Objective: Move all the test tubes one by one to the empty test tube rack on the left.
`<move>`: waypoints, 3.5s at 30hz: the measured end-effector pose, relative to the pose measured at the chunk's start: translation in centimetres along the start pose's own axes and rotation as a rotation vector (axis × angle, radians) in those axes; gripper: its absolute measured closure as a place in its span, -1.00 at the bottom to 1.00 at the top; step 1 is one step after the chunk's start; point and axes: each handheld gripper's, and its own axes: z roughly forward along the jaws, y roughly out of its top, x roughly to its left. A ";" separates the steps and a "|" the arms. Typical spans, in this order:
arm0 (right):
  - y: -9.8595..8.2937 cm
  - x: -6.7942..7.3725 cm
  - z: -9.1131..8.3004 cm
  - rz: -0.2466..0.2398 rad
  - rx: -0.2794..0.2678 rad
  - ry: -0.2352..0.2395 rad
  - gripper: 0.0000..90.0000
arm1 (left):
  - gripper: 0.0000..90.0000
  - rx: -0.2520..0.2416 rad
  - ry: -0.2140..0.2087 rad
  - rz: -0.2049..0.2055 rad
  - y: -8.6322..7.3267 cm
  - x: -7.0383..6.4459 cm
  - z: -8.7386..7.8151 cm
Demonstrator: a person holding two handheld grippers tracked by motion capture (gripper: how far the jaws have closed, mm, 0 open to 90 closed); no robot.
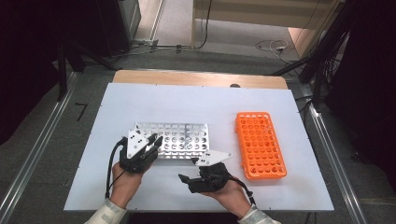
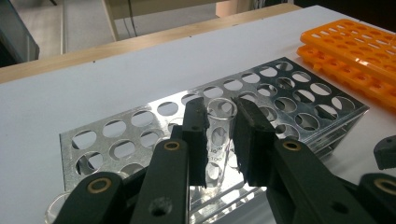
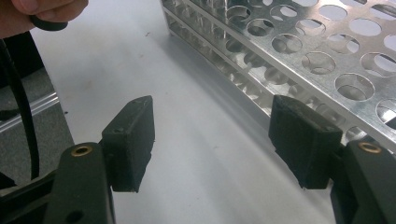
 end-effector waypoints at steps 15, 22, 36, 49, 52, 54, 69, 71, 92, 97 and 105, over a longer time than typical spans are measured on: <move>0.0 -0.1 -0.1 -0.002 0.000 -0.003 -0.33 | 0.54 0.014 -0.018 -0.002 0.0 -0.3 -0.1; 0.0 -0.3 -0.4 0.001 -0.007 -0.008 -0.33 | 0.32 -0.014 -0.031 -0.010 0.2 -0.4 -0.7; -0.2 -2.0 -2.4 0.032 -0.045 -0.053 -0.33 | -0.36 -0.049 -0.076 -0.087 0.4 -1.3 -1.7; -1.3 -7.6 -7.0 0.133 -0.109 -0.252 -0.33 | -0.39 -0.040 -0.084 -0.074 0.3 -1.4 -1.6; -1.8 -9.0 -8.1 0.159 -0.118 -0.294 -0.33 | -0.41 -0.038 -0.079 -0.074 0.2 -1.4 -1.6; -2.3 -9.9 -8.7 0.179 -0.115 -0.322 -0.33 | -0.42 -0.036 -0.078 -0.073 0.2 -1.3 -1.6; -5.4 -14.3 -10.9 0.299 -0.078 -0.433 -0.33 | -0.48 -0.034 -0.070 -0.074 0.2 -1.3 -1.5; -5.6 -14.8 -10.9 0.305 -0.074 -0.448 -0.33 | -0.48 -0.033 -0.070 -0.071 0.1 -1.4 -1.4; -5.6 -18.2 -8.9 0.432 -0.035 -0.498 0.21 | -0.47 -0.029 -0.072 -0.067 0.1 -1.7 -1.2; -5.4 -18.2 -8.5 0.422 -0.011 -0.516 0.34 | -0.47 -0.026 -0.076 -0.062 0.1 -1.7 -1.1; -5.3 -18.1 -8.4 0.407 -0.002 -0.532 0.60 | -0.47 -0.025 -0.076 -0.061 0.1 -1.8 -1.2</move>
